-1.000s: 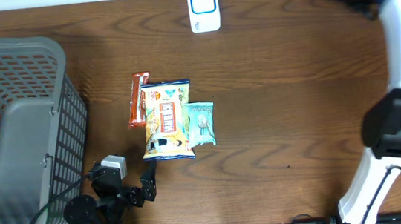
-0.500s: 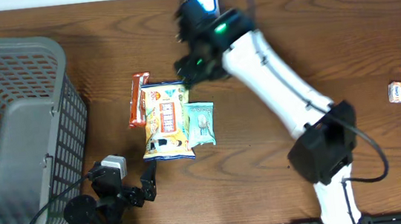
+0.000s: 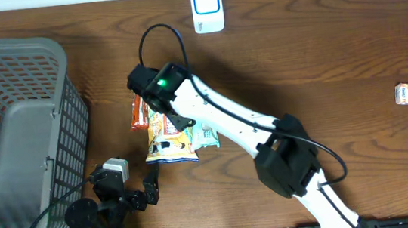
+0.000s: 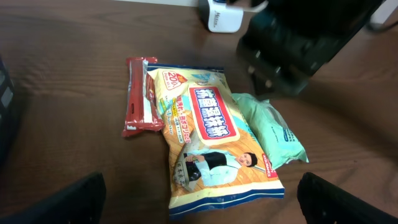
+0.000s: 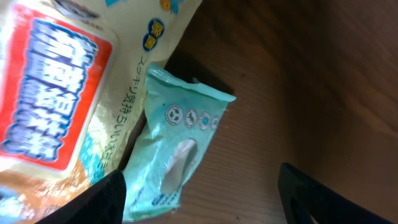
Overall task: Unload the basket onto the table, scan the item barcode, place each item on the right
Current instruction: 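Reach the right gripper to the green wipe pack and grasp it, then lift the green wipe pack and hold it over the white scanner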
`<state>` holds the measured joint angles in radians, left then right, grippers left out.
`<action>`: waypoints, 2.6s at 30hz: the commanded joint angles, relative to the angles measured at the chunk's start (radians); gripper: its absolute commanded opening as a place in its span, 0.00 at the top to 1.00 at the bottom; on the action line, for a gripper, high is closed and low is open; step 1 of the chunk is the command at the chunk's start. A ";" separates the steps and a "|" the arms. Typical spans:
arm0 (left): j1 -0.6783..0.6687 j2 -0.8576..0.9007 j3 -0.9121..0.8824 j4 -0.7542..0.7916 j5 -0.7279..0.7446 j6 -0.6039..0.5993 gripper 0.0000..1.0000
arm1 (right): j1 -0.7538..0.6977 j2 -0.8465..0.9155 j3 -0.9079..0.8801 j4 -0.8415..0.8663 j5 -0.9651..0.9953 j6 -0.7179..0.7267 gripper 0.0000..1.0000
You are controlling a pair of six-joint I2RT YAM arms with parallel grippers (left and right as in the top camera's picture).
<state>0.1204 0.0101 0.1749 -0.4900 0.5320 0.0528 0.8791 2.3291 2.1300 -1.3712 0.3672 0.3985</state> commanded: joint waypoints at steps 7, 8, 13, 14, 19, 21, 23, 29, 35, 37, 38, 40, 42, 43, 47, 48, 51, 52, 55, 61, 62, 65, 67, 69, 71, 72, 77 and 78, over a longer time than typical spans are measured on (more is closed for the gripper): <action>-0.004 -0.004 0.003 0.004 -0.002 0.006 0.02 | 0.013 0.112 -0.004 -0.010 0.007 0.054 0.31; -0.004 -0.004 0.003 0.004 -0.002 0.006 0.02 | 0.013 0.119 -0.004 -0.014 -0.007 0.057 0.34; -0.004 -0.004 0.003 0.004 -0.002 0.006 0.02 | 0.013 0.154 -0.004 -0.048 -0.022 0.102 0.55; -0.004 -0.004 0.003 0.004 -0.002 0.006 0.02 | 0.013 0.156 -0.004 -0.055 -0.022 0.102 0.55; -0.004 -0.004 0.003 0.004 -0.002 0.006 0.02 | 0.013 0.158 -0.004 -0.099 -0.021 0.101 0.80; -0.004 -0.004 0.003 0.004 -0.002 0.006 0.02 | 0.013 0.158 -0.004 -0.109 -0.021 0.100 0.88; -0.004 -0.004 0.003 0.004 -0.002 0.006 0.02 | 0.009 0.158 -0.004 -0.110 -0.039 0.069 0.99; -0.004 -0.004 0.003 0.004 -0.002 0.006 0.02 | -0.045 0.146 -0.003 -0.113 -0.360 -0.309 0.99; -0.004 -0.004 0.003 0.004 -0.002 0.006 0.02 | -0.209 0.115 -0.003 -0.196 -0.827 -0.719 0.99; -0.004 -0.004 0.003 0.004 -0.002 0.006 0.02 | -0.282 0.115 -0.003 -0.238 -0.903 -0.799 0.99; -0.004 -0.004 0.003 0.004 -0.002 0.006 0.02 | -0.319 0.115 -0.003 -0.250 -0.944 -0.846 0.99; -0.004 -0.004 0.003 0.004 -0.002 0.006 0.02 | -0.377 0.115 -0.003 -0.273 -1.032 -0.935 0.99; -0.004 -0.004 0.003 0.004 -0.002 0.006 0.02 | -0.437 0.115 -0.003 -0.306 -1.137 -1.054 0.99; -0.004 -0.004 0.003 0.004 -0.002 0.006 0.02 | -0.475 0.115 -0.004 -0.332 -1.206 -1.135 0.99; -0.004 -0.004 0.003 0.004 -0.002 0.006 0.02 | -0.580 0.115 -0.006 -0.331 -1.334 -1.226 0.99; -0.004 -0.004 0.003 0.004 -0.002 0.006 0.02 | -0.592 0.115 -0.006 -0.331 -1.356 -1.258 0.99; -0.004 -0.004 0.003 0.004 -0.002 0.006 0.02 | -0.620 0.115 -0.006 -0.331 -1.423 -1.399 0.99; -0.004 -0.004 0.003 0.004 -0.002 0.006 0.02 | -0.625 0.115 -0.007 -0.331 -1.447 -1.460 0.99; -0.004 -0.004 0.003 0.004 -0.002 0.006 0.02 | -0.627 0.115 -0.007 -0.331 -1.523 -1.592 0.99; -0.004 -0.004 0.003 0.004 -0.002 0.006 0.02 | -0.616 0.115 -0.007 -0.331 -1.709 -1.677 0.99; -0.004 -0.004 0.003 0.004 -0.002 0.006 0.02 | -0.616 0.115 -0.007 -0.331 -1.720 -1.692 0.99; -0.004 -0.004 0.003 0.004 -0.002 0.006 0.02 | -0.616 0.115 -0.007 -0.330 -1.786 -1.758 0.99; -0.004 -0.004 0.003 0.004 -0.002 0.006 0.02 | -0.616 0.115 -0.007 -0.330 -1.826 -1.829 0.99; -0.004 -0.004 0.003 0.004 -0.002 0.006 0.02 | -0.615 0.115 -0.007 -0.330 -1.872 -1.891 0.99; -0.004 -0.004 0.003 0.004 -0.002 0.006 0.02 | -0.613 0.115 -0.007 -0.330 -1.907 -1.913 0.99; -0.004 -0.004 0.003 0.004 -0.002 0.006 0.02 | -0.613 0.115 -0.006 -0.330 -1.922 -1.915 0.99; -0.004 -0.004 0.003 0.004 -0.002 0.006 0.02 | -0.610 0.108 -0.003 -0.330 -1.929 -1.914 0.99; -0.004 -0.004 0.003 0.004 -0.002 0.006 0.02 | -0.611 0.105 -0.003 -0.330 -1.928 -1.915 0.99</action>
<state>0.1204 0.0101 0.1753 -0.4900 0.5320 0.0528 0.2611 2.4634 2.1250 -1.7016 -1.4879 -1.4734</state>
